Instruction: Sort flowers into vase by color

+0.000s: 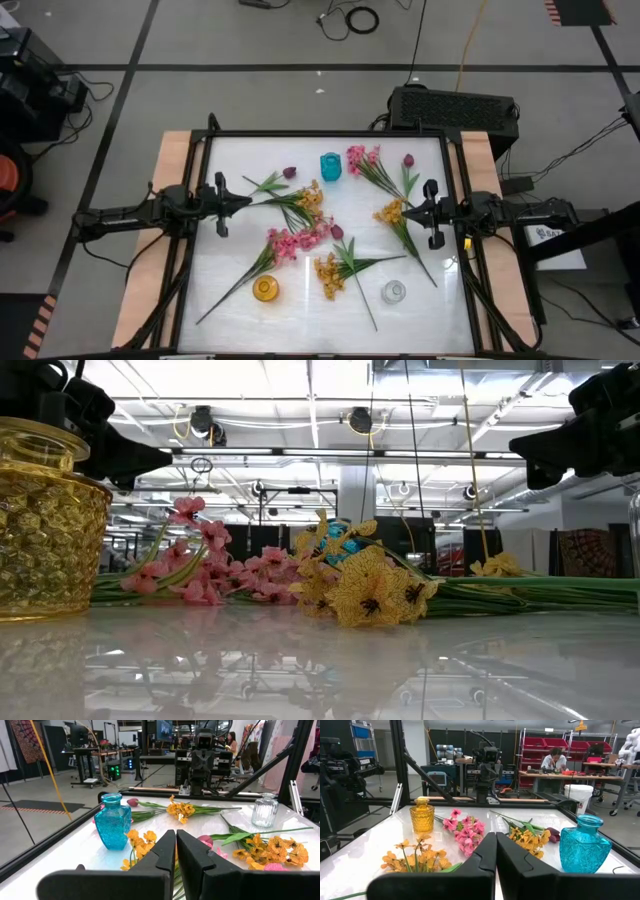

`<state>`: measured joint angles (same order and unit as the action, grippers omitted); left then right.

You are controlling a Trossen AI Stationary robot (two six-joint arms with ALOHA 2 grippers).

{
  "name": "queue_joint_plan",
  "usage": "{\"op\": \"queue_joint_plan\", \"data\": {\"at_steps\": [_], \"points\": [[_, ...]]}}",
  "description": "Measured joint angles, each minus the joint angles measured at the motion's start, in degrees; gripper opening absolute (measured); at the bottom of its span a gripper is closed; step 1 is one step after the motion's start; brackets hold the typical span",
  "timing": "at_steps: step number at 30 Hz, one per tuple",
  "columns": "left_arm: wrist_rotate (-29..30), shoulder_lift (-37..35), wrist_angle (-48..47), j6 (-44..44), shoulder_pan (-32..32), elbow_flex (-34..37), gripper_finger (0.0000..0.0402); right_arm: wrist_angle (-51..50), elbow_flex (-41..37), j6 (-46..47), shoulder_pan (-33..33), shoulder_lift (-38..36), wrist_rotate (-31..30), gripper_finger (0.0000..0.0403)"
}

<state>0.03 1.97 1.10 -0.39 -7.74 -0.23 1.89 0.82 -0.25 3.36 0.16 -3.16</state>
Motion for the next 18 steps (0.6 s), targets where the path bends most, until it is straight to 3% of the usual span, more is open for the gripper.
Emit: {"op": "queue_joint_plan", "data": {"at_steps": [5,10,18], "points": [[0.0,0.0,0.0,0.0,0.0,0.0,0.0023,-0.2,0.0,7.2,0.0,0.0,0.5,0.0000],[0.0,0.0,0.0,0.0,0.0,0.0,0.0023,5.7,1.5,9.7,0.4,0.4,2.0,0.0000],[0.0,0.0,0.0,0.0,0.0,0.0,0.0023,-5.7,21.4,17.2,1.8,12.3,-2.9,0.0000]]}}
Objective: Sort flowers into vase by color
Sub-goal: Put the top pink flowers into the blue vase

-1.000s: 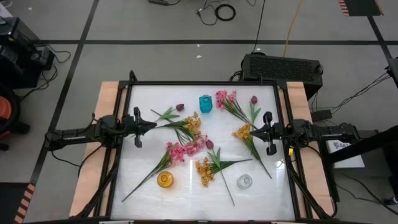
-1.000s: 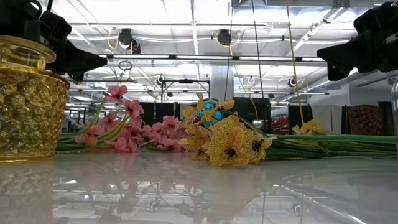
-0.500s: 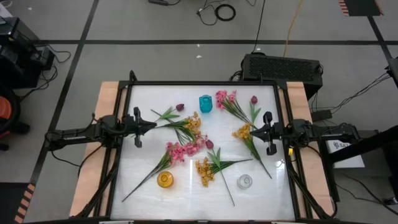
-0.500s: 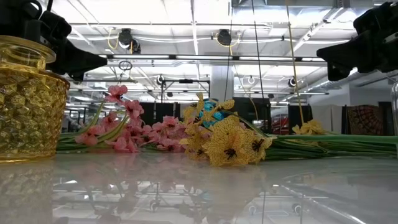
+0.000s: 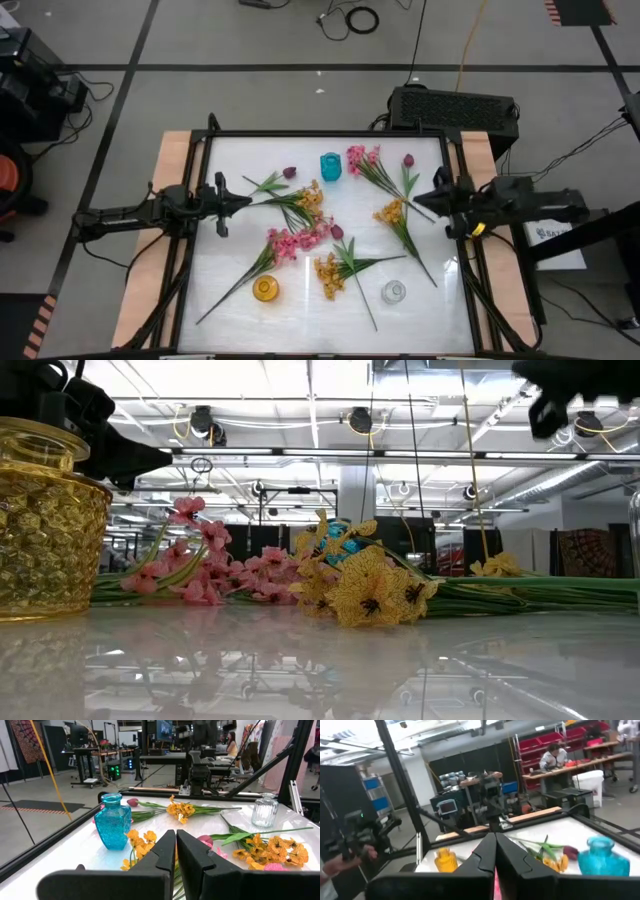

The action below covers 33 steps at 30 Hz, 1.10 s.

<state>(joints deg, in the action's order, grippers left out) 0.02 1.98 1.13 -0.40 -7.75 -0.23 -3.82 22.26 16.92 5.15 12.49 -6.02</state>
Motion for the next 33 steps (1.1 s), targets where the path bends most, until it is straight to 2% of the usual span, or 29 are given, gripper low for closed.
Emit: {"op": "queue_joint_plan", "data": {"at_steps": [8,11,13,18,26,33], "points": [[0.0,0.0,0.0,0.0,0.0,0.0,0.0023,-14.9,28.9,-4.4,0.0,17.9,-0.1,0.0000],[0.0,0.0,0.0,0.0,0.0,0.0,0.0023,-18.1,35.2,-8.2,0.0,22.6,0.0,0.0000],[0.0,0.0,0.0,0.0,0.0,0.0,0.0023,-19.8,36.8,-11.0,0.0,24.6,-1.1,0.0000],[0.5,0.0,0.0,0.0,0.0,0.0,0.0023,-21.9,34.5,-10.4,0.0,26.2,-8.9,0.0000],[0.6,0.0,0.1,0.0,0.0,0.0,0.0023,-14.6,22.2,-4.1,0.0,27.4,-8.9,0.0000],[1.9,0.0,1.0,0.0,0.0,0.0,0.0023,-10.8,13.4,-2.1,0.0,29.2,-9.1,0.0000]]}}
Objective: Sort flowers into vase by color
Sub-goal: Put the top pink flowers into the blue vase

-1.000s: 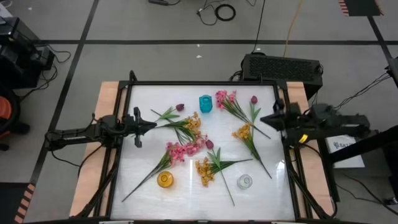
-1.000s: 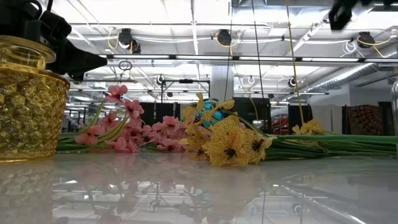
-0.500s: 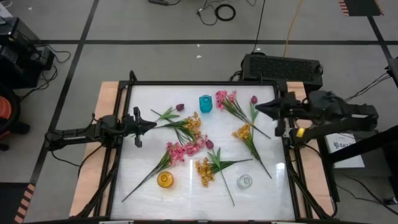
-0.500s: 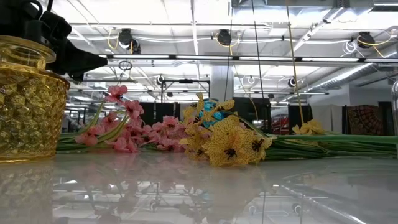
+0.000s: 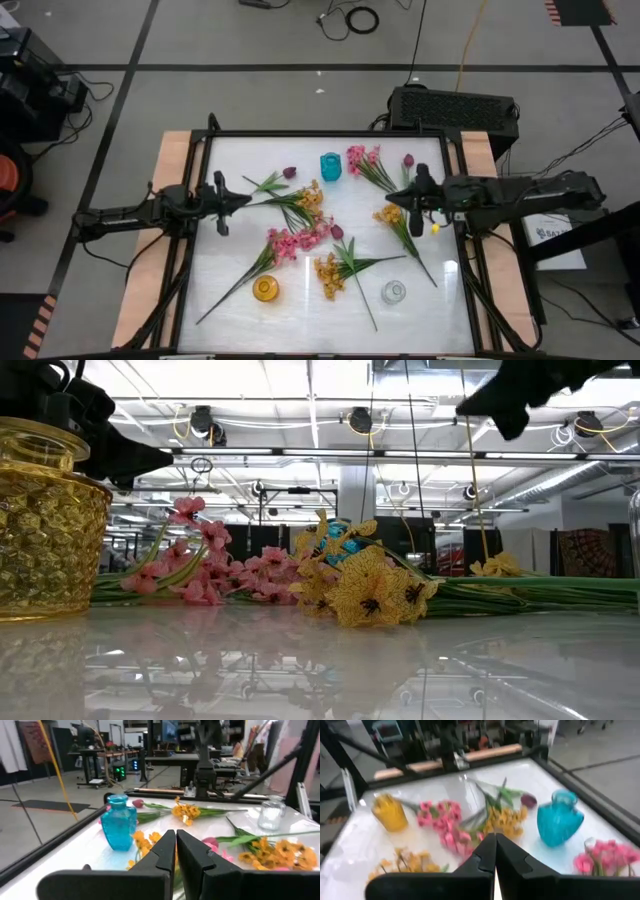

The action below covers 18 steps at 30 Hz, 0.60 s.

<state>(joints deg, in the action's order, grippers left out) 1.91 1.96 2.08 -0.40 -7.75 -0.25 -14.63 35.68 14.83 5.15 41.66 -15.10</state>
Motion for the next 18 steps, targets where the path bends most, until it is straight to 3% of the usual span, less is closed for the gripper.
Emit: {"op": "queue_joint_plan", "data": {"at_steps": [3,6,9,13,18], "points": [[0.1,0.0,2.6,0.5,0.0,0.0,0.0023,0.0,-1.7,0.9,-0.3,0.7,0.0,0.0000],[0.7,0.1,6.6,8.0,0.0,-0.3,0.0023,0.1,-2.3,1.1,-0.6,1.0,0.0,0.0000],[2.7,0.7,8.6,7.4,-0.1,-3.7,0.0022,0.3,-2.3,1.4,-0.6,1.5,-0.1,0.0000],[6.0,4.4,9.0,4.2,-0.1,-12.3,0.0008,0.4,-2.3,1.1,-1.0,2.1,-0.1,0.0000],[4.3,16.0,2.1,4.1,-0.1,-27.2,0.0004,0.2,-2.3,2.3,-2.7,3.6,-0.1,0.0000]]}}
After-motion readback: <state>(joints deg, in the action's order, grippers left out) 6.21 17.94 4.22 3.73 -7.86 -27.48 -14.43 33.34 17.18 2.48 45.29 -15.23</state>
